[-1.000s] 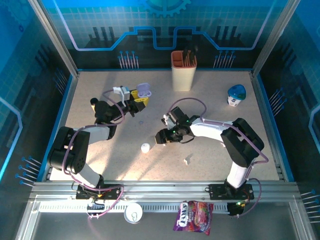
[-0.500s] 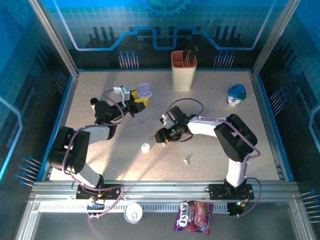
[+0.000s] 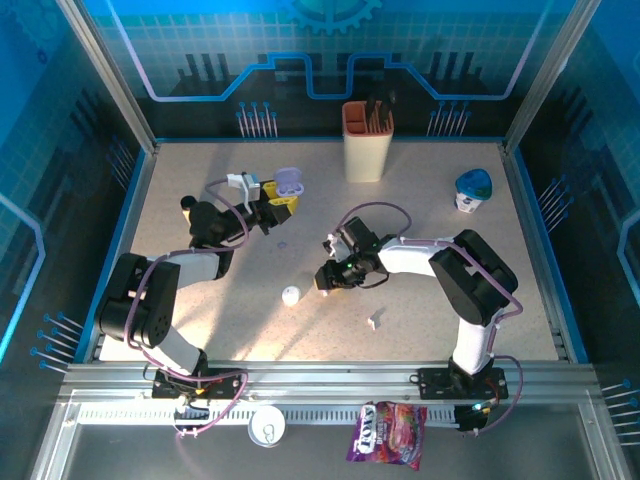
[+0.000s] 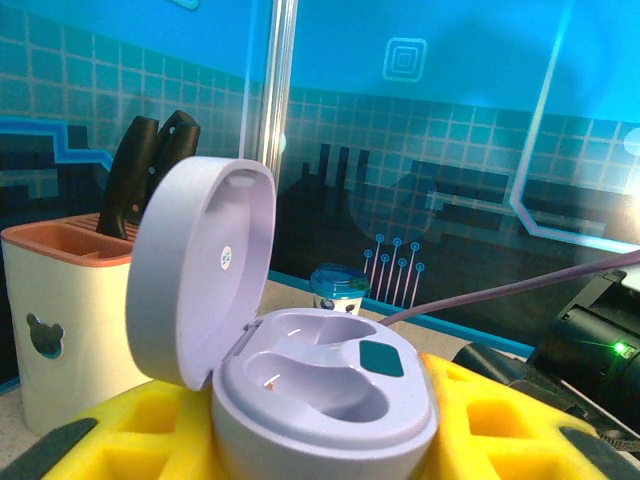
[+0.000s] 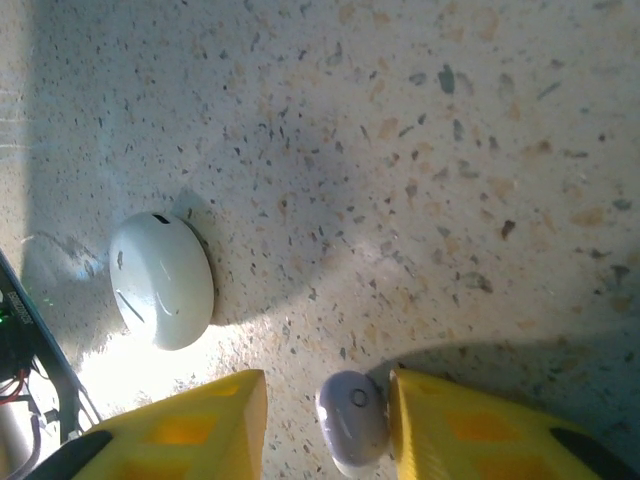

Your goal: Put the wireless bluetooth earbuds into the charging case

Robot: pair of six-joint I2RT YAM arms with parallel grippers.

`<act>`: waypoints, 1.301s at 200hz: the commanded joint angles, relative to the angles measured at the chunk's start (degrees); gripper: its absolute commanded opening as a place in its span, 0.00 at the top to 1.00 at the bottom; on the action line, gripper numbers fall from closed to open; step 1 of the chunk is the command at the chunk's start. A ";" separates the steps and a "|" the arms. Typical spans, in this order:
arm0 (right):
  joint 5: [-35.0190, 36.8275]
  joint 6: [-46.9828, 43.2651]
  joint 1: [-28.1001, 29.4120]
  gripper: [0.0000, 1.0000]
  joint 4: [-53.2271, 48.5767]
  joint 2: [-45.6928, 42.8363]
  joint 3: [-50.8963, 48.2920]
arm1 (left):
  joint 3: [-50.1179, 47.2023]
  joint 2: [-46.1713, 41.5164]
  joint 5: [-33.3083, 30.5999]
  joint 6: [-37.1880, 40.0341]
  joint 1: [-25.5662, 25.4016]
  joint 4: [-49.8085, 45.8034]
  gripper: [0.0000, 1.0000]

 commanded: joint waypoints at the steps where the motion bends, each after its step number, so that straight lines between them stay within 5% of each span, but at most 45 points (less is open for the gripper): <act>1: -1.05 0.32 -0.12 0.67 -0.32 -0.75 -0.88 | -0.10 -1.31 1.34 -0.07 0.53 1.96 0.73; 151: 3.59 0.14 0.23 0.82 -0.27 -2.49 -1.21 | -0.54 -1.18 1.20 0.36 0.53 1.96 0.73; 260: 50.67 13.89 5.16 0.81 -19.75 -16.49 -2.28 | -1.16 0.96 0.64 3.91 -1.04 1.88 0.75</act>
